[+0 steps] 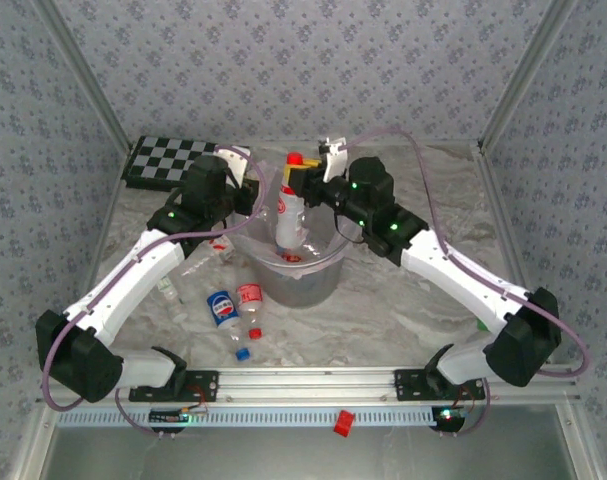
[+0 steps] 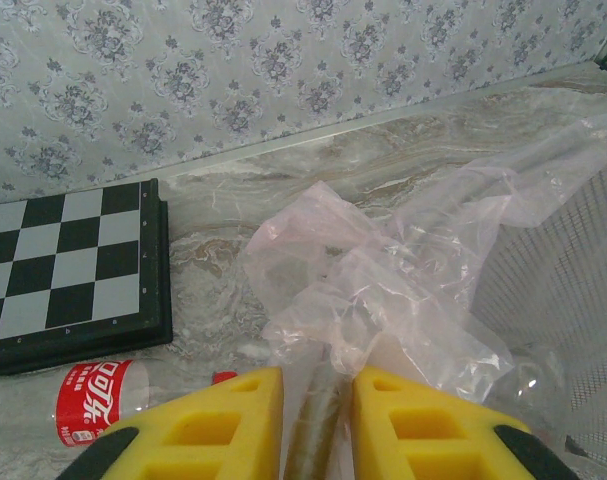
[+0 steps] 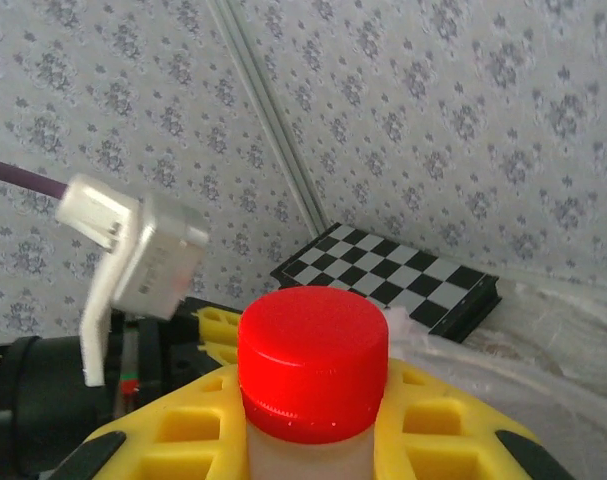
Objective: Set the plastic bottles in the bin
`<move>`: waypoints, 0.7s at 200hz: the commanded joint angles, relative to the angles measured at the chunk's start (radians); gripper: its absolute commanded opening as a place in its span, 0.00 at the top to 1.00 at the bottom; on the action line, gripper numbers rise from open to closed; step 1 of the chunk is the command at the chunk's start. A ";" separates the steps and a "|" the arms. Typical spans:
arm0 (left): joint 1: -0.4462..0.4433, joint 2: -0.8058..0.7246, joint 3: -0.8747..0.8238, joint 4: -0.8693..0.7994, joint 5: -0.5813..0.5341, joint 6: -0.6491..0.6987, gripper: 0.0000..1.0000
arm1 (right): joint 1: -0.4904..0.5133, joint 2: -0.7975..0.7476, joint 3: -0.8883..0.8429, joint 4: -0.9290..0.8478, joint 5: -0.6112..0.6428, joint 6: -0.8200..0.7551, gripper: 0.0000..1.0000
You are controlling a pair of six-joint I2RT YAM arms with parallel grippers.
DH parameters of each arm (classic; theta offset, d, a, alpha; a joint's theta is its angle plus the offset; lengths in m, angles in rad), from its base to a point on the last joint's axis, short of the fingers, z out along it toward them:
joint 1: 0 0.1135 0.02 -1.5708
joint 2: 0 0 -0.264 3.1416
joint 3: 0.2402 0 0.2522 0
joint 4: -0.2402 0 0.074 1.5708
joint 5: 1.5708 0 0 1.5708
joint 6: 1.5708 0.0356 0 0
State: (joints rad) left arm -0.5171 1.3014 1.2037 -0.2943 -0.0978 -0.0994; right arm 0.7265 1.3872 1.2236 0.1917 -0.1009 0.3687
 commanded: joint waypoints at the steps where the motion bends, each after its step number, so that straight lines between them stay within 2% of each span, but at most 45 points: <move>1: 0.000 -0.006 -0.009 -0.063 -0.005 -0.025 0.76 | 0.014 -0.014 -0.070 0.162 0.009 0.111 1.00; 50: -0.001 -0.007 -0.008 -0.062 -0.002 -0.030 0.77 | 0.026 -0.057 -0.179 0.222 -0.029 0.218 1.00; 107: -0.001 -0.014 -0.010 -0.059 -0.001 -0.031 0.77 | 0.077 -0.088 -0.261 0.115 -0.041 0.099 1.00; 140: -0.001 -0.018 -0.010 -0.060 -0.003 -0.032 0.77 | 0.115 -0.075 -0.270 0.012 0.025 0.009 1.00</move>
State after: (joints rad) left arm -0.5179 1.2972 1.2034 -0.2947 -0.0967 -0.1173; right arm 0.8082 1.3090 0.9672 0.3191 -0.1036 0.4683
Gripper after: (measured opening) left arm 0.235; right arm 0.233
